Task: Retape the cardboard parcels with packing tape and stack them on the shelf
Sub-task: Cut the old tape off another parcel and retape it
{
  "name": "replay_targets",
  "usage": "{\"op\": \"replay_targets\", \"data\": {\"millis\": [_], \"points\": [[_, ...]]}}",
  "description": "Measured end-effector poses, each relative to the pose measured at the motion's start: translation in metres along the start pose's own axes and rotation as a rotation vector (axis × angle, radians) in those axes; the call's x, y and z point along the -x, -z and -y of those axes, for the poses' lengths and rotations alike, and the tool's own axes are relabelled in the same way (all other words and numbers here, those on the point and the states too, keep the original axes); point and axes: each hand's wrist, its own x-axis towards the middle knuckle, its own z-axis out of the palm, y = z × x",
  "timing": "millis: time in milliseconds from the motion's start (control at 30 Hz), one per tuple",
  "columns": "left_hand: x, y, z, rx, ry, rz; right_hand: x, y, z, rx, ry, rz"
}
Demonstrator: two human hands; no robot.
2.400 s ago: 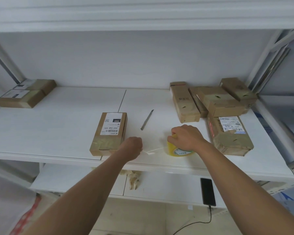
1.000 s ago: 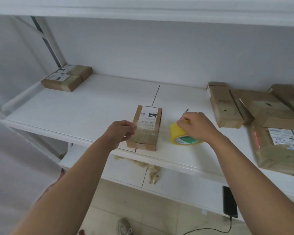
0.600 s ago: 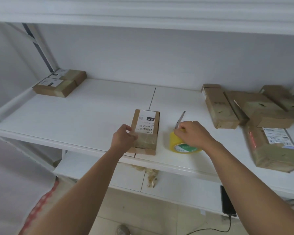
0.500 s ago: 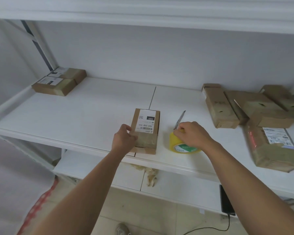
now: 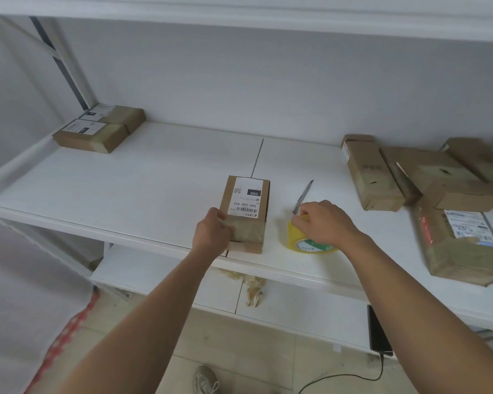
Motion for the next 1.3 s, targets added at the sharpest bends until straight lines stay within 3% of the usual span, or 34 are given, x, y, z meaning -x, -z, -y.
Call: {"op": "replay_targets", "data": {"millis": [567, 633, 733, 833, 1100, 1300], "points": [[0.004, -0.003, -0.002, -0.15, -0.012, -0.016, 0.001, 0.0, -0.001, 0.037, 0.009, 0.038], [0.008, -0.005, 0.002, -0.269, -0.15, -0.104, 0.0, -0.001, -0.001, 0.044, 0.01, 0.042], [0.015, -0.017, 0.013, -0.538, -0.527, -0.259, 0.0, -0.001, -0.001, 0.044, 0.017, 0.04], [0.024, -0.028, 0.024, -0.617, -0.711, -0.238, -0.001, -0.001, -0.002, 0.039, 0.019, 0.034], [0.047, -0.043, 0.035, -0.713, -0.61, -0.041, -0.005, -0.003, -0.007, 0.018, 0.032, 0.032], [0.049, -0.048, 0.029, -0.844, -0.562, 0.011, -0.008, -0.005, -0.01, -0.04, 0.038, 0.022]]}}
